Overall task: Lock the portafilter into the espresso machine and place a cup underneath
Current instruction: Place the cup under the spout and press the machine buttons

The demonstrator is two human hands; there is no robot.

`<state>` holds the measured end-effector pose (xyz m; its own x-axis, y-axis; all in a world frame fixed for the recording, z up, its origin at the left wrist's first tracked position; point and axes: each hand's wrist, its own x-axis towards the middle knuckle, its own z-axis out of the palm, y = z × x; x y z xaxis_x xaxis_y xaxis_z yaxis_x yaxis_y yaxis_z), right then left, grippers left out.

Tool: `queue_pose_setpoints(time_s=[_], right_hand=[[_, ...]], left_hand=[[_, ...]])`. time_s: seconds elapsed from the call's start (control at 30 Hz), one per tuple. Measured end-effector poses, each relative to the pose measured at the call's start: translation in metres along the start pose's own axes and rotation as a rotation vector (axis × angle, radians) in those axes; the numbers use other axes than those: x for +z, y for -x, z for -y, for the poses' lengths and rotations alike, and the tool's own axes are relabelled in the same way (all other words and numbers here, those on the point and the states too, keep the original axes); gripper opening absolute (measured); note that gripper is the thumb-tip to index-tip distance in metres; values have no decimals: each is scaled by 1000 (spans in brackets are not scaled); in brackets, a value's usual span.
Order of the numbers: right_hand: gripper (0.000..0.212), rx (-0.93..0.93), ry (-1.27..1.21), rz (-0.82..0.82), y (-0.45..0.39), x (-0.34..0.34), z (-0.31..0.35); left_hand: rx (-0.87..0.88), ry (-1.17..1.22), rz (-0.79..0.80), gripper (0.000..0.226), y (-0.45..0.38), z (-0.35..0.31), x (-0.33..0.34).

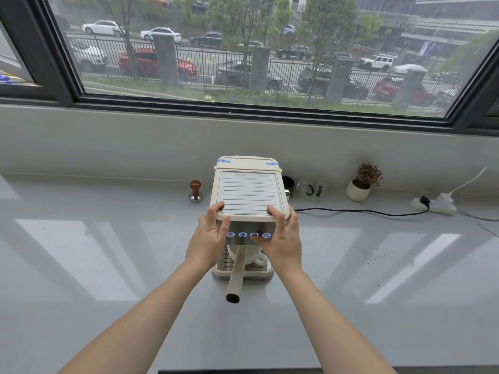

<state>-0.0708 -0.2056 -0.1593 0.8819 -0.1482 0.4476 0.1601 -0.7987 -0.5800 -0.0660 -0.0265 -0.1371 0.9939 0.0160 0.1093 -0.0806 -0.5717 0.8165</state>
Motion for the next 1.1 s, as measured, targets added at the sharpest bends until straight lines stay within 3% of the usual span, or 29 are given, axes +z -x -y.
queue_pose_setpoints(time_s=[0.73,0.97,1.1], right_hand=[[73,53,-45,45,3,-8,5],[53,113,-61,94,-4,-27,5],[21,125,-75,-27,-8,-45,20]], left_hand=[[-15,-33,31,38,4,-5,-4],[-17,-49,27,38,4,-6,-6],[8,-68,33,39,4,-5,-6]])
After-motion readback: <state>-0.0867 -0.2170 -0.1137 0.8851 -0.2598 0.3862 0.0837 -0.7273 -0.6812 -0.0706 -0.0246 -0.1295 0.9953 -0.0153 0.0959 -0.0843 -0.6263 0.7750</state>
